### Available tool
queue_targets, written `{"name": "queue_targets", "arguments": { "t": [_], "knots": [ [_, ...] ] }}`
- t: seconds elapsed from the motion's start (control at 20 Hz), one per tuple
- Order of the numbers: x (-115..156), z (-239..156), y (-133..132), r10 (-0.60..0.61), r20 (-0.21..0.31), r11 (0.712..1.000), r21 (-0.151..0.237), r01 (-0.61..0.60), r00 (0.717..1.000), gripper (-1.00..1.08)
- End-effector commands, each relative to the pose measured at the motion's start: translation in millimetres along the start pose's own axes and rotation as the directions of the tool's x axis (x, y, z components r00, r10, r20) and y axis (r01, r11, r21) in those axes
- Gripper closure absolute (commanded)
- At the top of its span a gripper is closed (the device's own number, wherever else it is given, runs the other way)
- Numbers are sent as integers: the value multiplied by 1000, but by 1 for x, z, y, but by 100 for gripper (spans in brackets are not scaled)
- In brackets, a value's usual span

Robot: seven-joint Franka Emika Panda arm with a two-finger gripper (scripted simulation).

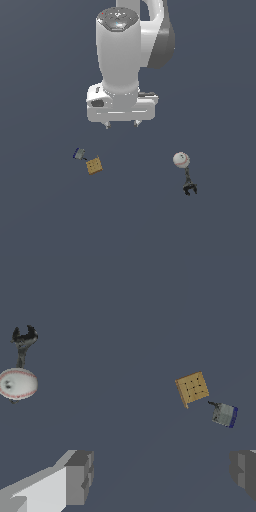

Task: Pick up a designated object from a clutter of objects.

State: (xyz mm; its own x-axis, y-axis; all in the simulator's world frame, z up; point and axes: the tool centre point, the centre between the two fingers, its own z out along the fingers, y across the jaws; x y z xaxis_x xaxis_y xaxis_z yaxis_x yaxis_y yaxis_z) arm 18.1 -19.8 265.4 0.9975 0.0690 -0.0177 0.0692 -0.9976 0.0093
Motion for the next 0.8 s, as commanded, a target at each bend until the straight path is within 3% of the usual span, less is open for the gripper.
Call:
{"name": "queue_targets", "arguments": {
  "t": [0.0,0.75],
  "knots": [
    [6,14,10,-28,-1,1000,3,28,1000,-92],
    [34,133,94,-239,-15,971,9,239,971,-92]
  ]
}}
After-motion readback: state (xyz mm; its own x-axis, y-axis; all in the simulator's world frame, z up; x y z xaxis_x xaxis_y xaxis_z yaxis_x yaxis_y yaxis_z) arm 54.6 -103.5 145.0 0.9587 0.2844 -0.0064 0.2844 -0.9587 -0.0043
